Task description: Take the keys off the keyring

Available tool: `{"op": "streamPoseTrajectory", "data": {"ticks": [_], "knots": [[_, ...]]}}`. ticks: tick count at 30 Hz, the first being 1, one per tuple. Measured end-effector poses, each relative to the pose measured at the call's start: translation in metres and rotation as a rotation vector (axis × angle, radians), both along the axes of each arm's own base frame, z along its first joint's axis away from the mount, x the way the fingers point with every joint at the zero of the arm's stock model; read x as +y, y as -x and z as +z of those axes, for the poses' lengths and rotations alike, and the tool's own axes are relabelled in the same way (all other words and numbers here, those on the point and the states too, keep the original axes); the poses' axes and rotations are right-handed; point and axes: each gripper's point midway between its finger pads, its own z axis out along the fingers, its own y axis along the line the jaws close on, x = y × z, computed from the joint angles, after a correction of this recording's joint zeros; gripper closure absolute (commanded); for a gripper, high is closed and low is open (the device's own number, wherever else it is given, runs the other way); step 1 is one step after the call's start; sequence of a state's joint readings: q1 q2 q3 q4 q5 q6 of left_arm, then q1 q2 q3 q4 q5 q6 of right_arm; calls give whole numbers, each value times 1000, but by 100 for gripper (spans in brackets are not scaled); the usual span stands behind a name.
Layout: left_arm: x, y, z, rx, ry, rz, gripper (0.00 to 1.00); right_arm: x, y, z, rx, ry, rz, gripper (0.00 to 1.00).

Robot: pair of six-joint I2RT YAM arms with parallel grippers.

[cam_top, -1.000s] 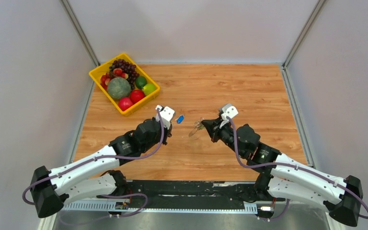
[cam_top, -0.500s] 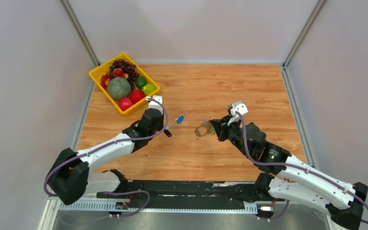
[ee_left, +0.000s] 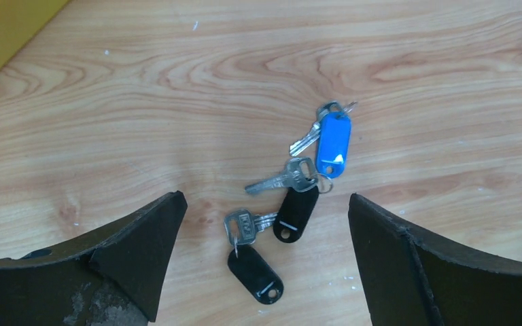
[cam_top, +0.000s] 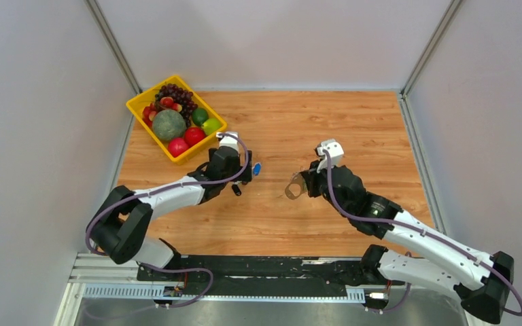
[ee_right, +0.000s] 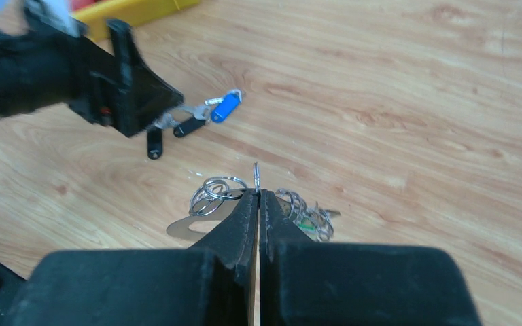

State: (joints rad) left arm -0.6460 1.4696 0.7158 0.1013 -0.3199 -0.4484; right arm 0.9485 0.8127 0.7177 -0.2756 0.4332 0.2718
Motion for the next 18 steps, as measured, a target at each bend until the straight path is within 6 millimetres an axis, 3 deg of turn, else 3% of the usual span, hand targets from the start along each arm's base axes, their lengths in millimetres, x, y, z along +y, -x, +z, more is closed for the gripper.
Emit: {"op": "streamPoseTrajectory", "data": {"ticks": [4,9,12,14,16,18], "knots": [[1,8,28,-60,73,-9,0,3,-14,-24,98,52,-18,100],[9,32,56,-126,176,-35,0,9,-33,-56,230,109,-16,100],[11,44,54,-117,212,-45,0,13,-50,-79,309,147,-35,72],[15,52,46,-96,225,-34,0,17,-64,-91,348,169,-55,65],[20,59,39,-68,229,-15,0,24,-82,-107,384,198,-70,50],[23,62,36,-49,228,2,0,29,-97,-121,412,217,-85,44]]}}
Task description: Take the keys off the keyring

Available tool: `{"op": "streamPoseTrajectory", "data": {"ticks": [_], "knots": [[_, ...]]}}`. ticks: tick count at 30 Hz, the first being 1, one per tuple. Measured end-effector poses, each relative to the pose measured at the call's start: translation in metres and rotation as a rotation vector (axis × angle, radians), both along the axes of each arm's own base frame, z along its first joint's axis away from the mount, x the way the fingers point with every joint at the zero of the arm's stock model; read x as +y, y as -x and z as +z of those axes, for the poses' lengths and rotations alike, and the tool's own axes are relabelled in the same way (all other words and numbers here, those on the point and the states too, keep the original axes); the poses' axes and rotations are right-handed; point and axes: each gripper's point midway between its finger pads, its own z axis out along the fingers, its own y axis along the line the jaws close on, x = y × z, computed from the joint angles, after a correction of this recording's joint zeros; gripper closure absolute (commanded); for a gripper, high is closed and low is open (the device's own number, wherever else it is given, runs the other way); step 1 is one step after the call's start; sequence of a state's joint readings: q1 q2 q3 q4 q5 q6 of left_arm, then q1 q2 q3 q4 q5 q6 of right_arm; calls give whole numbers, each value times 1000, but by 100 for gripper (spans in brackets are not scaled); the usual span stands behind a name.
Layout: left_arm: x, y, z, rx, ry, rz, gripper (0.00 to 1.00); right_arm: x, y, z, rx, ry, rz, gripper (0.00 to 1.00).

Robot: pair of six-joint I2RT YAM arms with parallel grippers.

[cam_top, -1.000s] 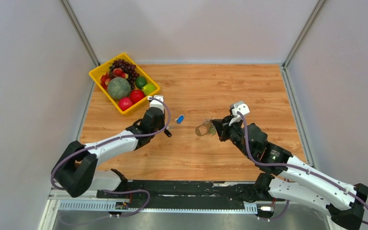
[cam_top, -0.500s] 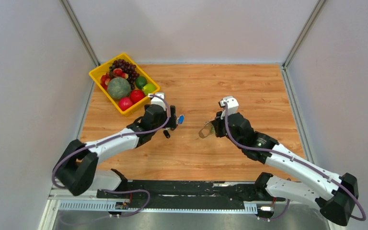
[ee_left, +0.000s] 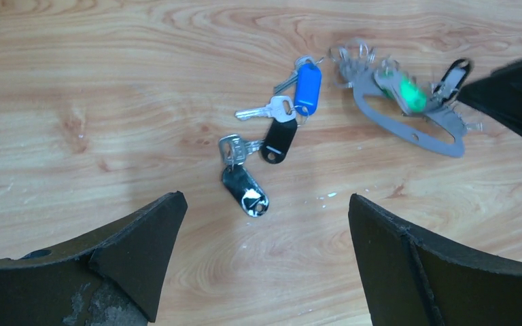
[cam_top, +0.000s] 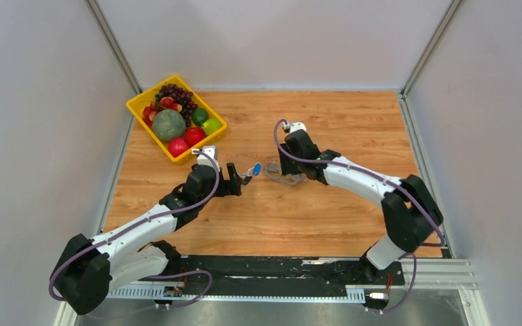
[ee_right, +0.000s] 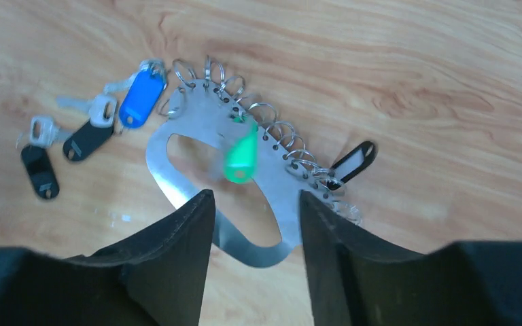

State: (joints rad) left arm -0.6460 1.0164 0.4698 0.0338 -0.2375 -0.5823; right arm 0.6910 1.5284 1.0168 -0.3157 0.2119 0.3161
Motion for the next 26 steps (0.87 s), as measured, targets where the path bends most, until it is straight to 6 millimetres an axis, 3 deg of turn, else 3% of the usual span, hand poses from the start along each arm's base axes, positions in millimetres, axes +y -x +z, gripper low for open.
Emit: {"op": "streamPoseTrajectory", "data": {"ticks": [3,6,11,15,18,22,26], "knots": [[5,2,-5,20,-15,21,0,5,-24,-19,40,14,-16,33],[14,2,-9,42,-63,54,0,1,-36,-25,55,6,-38,22],[30,-2,-6,32,-115,127,0,-14,-40,-2,7,6,-82,16],[40,1,6,20,-123,163,0,-30,-28,52,-99,-45,-108,6],[44,1,36,-5,-104,184,0,-54,-4,113,-250,-134,-143,0],[49,-1,112,-102,-28,223,0,-97,38,195,-501,-291,-207,0],[62,4,170,-192,29,267,0,-132,70,228,-666,-386,-262,0]]}}
